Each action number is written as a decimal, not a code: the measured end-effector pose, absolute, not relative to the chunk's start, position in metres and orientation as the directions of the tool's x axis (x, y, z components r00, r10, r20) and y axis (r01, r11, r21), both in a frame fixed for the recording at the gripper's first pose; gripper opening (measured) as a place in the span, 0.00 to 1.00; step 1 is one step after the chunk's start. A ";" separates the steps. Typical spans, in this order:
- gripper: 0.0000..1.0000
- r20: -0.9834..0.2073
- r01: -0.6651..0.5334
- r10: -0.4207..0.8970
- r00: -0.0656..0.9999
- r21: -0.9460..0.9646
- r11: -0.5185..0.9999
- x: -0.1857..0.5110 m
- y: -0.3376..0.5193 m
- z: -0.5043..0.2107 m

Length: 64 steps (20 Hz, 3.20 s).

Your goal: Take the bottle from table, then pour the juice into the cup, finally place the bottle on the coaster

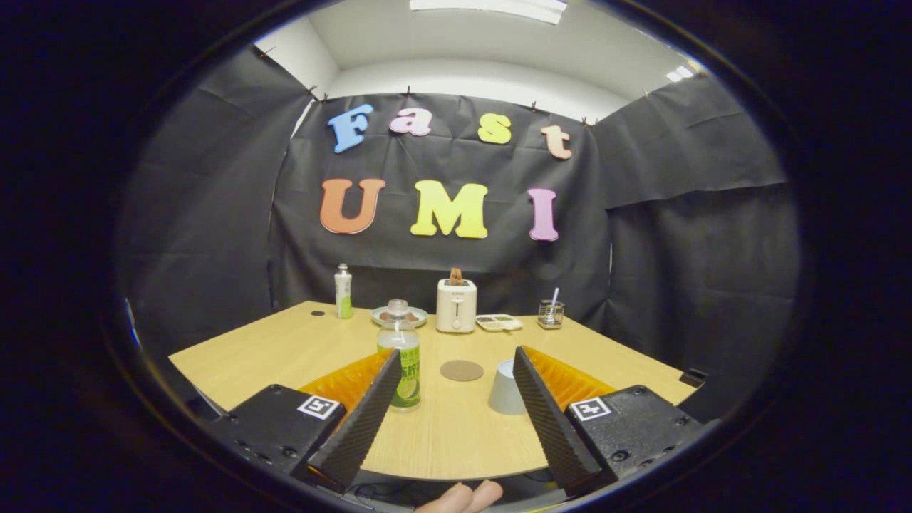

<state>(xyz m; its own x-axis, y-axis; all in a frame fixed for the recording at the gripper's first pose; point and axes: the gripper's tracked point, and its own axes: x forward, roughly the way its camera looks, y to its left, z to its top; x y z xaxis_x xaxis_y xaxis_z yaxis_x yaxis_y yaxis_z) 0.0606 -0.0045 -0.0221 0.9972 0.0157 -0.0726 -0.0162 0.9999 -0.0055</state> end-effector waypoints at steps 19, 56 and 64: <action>1.00 -0.224 -0.132 0.145 0.964 0.073 0.989 0.204 0.080 -0.078; 0.81 -0.184 -0.032 0.182 0.966 0.613 0.789 0.200 0.008 -0.035; 0.81 -0.170 -0.010 0.295 0.940 0.852 0.523 0.205 0.016 -0.039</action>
<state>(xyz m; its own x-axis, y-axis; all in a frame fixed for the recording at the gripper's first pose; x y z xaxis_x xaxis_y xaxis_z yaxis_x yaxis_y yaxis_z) 0.2051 0.0161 -0.0391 0.9403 0.2947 -0.1700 -0.0099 0.5232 0.8522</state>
